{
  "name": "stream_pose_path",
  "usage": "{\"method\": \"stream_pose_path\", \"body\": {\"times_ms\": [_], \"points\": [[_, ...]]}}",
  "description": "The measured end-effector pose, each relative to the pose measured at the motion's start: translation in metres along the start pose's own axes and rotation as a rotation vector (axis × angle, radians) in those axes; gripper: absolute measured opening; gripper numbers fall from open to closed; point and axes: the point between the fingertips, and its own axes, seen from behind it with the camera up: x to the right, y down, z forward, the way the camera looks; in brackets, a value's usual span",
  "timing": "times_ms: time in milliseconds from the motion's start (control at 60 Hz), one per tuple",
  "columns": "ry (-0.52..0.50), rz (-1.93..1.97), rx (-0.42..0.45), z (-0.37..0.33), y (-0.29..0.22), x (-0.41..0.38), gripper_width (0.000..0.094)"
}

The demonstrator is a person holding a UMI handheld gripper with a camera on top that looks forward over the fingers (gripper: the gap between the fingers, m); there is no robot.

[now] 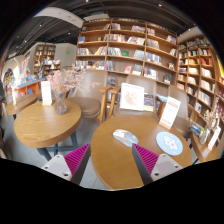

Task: Arrange mouse

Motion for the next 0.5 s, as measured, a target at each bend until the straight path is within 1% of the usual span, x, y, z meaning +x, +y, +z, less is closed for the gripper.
{"method": "stream_pose_path", "body": {"times_ms": [117,250,500], "points": [[0.075,0.035,-0.018,0.017,0.011,0.04,0.0854],[0.136,0.063,-0.043,0.038,0.024,0.075,0.0853],[0.144,0.074,-0.068,0.086,0.031,0.09,0.0855]]}}
